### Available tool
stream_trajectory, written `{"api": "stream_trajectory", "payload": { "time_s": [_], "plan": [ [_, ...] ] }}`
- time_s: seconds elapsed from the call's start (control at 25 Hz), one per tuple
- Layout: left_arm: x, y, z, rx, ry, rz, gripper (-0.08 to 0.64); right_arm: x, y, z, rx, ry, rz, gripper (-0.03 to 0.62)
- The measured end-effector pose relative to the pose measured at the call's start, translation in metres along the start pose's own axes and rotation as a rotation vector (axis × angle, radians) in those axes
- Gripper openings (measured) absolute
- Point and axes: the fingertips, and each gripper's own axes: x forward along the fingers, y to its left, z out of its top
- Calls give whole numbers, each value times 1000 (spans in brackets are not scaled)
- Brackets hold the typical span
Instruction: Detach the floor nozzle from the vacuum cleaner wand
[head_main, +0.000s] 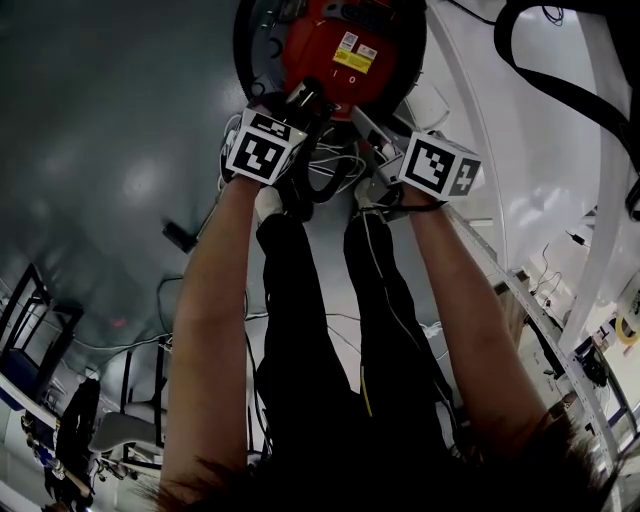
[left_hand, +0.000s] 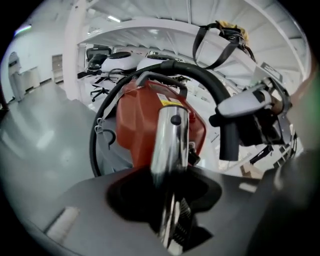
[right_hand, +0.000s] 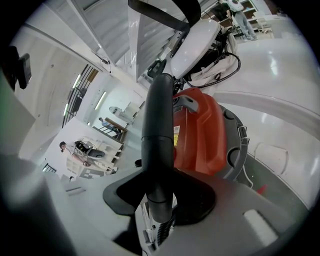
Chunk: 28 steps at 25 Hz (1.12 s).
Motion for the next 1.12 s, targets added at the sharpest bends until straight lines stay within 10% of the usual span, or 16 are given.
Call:
{"api": "stream_trajectory", "payload": {
  "time_s": [0.84, 1.12],
  "plan": [
    [-33, 4, 77, 18, -154, 175, 164, 3, -12, -26, 22, 53, -34, 156],
    [-27, -3, 88, 206, -154, 211, 275, -6, -1, -61, 4, 140, 2, 160]
  ]
}}
